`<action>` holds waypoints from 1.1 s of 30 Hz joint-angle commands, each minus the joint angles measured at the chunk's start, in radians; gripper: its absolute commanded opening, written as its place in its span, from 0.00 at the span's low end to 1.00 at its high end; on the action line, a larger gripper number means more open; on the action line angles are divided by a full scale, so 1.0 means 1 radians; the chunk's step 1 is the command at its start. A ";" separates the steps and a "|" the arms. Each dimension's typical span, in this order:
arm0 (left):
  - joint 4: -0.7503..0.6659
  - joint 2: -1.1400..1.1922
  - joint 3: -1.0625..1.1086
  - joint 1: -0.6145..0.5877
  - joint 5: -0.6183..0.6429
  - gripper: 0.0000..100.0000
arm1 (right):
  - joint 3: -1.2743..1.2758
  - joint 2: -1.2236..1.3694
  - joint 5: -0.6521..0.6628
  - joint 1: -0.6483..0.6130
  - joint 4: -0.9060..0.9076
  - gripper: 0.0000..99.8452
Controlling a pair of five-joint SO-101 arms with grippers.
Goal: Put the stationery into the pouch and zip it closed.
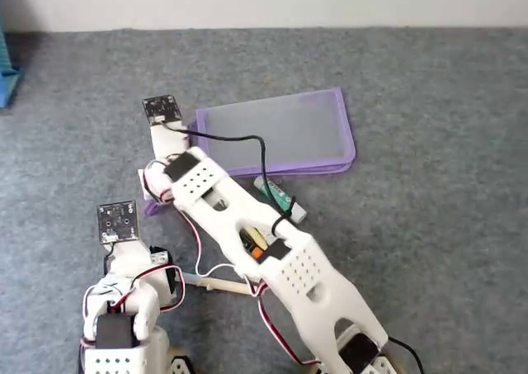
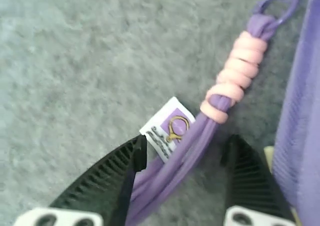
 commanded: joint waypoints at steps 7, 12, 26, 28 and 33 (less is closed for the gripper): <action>0.003 -0.014 -0.012 -0.003 0.008 0.01 | -0.288 0.102 -0.009 0.030 0.275 0.03; 0.003 -0.014 -0.012 -0.003 0.008 0.01 | -0.400 0.099 -0.003 0.059 0.432 0.01; 0.003 -0.014 -0.012 -0.003 0.008 0.01 | -0.591 -0.042 0.226 0.159 0.742 0.01; 0.003 -0.014 -0.012 -0.003 0.008 0.01 | -0.474 -0.139 0.235 0.168 0.742 0.01; 0.003 -0.014 -0.012 -0.003 0.008 0.01 | 0.012 -0.455 0.288 0.193 0.739 0.01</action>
